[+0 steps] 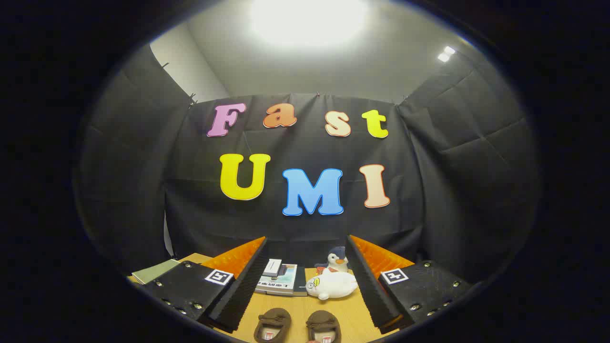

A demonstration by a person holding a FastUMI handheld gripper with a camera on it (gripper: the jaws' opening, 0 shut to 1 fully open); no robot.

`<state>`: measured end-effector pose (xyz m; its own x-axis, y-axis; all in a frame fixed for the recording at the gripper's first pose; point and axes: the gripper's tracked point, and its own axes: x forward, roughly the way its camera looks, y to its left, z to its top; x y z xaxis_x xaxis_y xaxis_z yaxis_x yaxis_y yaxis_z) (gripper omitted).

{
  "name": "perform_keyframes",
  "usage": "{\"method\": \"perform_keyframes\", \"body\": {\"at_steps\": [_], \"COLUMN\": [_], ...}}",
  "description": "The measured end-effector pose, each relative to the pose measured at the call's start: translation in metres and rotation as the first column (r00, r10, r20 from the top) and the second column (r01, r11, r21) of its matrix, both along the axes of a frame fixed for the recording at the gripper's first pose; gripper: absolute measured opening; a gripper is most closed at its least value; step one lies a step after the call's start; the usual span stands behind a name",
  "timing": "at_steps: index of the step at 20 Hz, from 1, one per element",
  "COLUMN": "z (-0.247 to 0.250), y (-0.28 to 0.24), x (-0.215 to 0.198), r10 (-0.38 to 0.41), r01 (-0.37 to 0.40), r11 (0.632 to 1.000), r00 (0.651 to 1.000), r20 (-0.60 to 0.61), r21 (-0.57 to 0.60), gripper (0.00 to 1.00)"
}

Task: Open the storage box then place both shoes into the box .Put the left shoe in first, then the right shoe, with the right side of both shoes facing outward in a uniform manner.

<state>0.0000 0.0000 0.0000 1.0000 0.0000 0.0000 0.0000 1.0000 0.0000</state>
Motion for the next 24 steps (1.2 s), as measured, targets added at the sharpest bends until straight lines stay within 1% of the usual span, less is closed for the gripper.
{"method": "perform_keyframes", "body": {"at_steps": [11, 21, 23, 24], "z": [0.005, 0.001, -0.004, -0.008], "y": [0.009, 0.014, 0.018, 0.024], "x": [0.009, 0.011, 0.01, 0.009], "r10": [0.02, 0.017, 0.031, 0.051], "r01": [-0.02, -0.017, -0.031, -0.05], "r11": [1.0, 1.0, 1.0, 0.999], "r00": [1.0, 1.0, 1.0, 0.999], "r20": [0.01, 0.005, -0.006, -0.018], "r21": [-0.022, -0.019, 0.001, 0.02], "gripper": [0.97, 0.97, 0.97, 0.97]}}
